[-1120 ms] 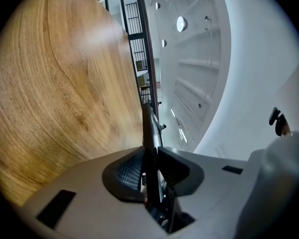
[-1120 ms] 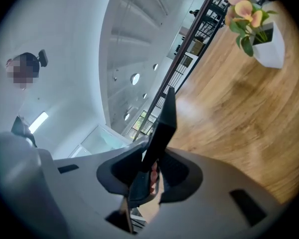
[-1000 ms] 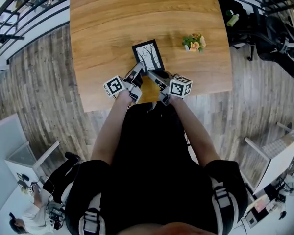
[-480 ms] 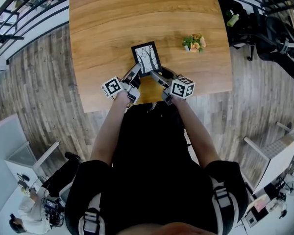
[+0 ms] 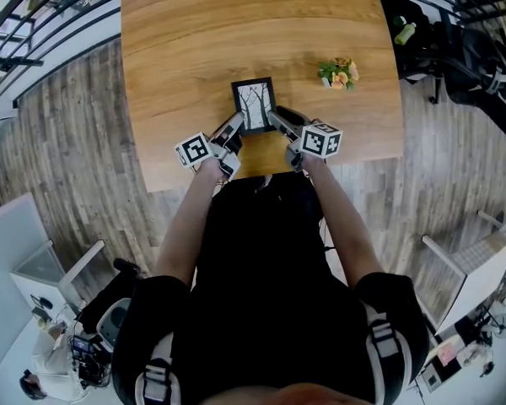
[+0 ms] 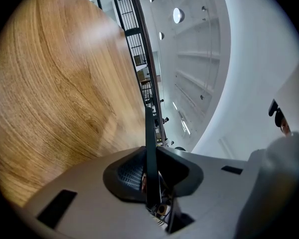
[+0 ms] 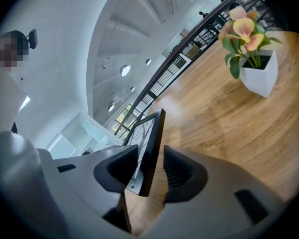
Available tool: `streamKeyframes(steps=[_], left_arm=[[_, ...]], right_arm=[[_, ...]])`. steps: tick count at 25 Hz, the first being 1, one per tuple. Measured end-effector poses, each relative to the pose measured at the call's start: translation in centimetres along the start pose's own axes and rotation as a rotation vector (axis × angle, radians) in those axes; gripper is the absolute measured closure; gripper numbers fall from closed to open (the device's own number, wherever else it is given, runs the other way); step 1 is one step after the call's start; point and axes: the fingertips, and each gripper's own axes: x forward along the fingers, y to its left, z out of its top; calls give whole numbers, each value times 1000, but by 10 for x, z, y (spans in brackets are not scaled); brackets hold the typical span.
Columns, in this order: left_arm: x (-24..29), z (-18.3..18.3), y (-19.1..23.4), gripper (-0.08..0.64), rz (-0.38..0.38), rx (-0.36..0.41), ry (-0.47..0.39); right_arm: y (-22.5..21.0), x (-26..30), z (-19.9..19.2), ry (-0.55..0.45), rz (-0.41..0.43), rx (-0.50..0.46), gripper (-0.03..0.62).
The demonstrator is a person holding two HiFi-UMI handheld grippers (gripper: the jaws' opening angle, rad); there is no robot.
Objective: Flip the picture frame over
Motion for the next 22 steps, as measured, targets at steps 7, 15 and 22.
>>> streamKeyframes(steps=[7, 15, 22], left_arm=[[-5, -2, 28, 477, 146, 163, 71], [-1, 2, 63, 476, 343, 392, 119], [2, -1, 82, 474, 451, 474, 171]], right_arm=[[-10, 6, -9, 46, -65, -12, 479], [-33, 17, -26, 99, -170, -38, 488], [-46, 20, -32, 120, -214, -29, 495]])
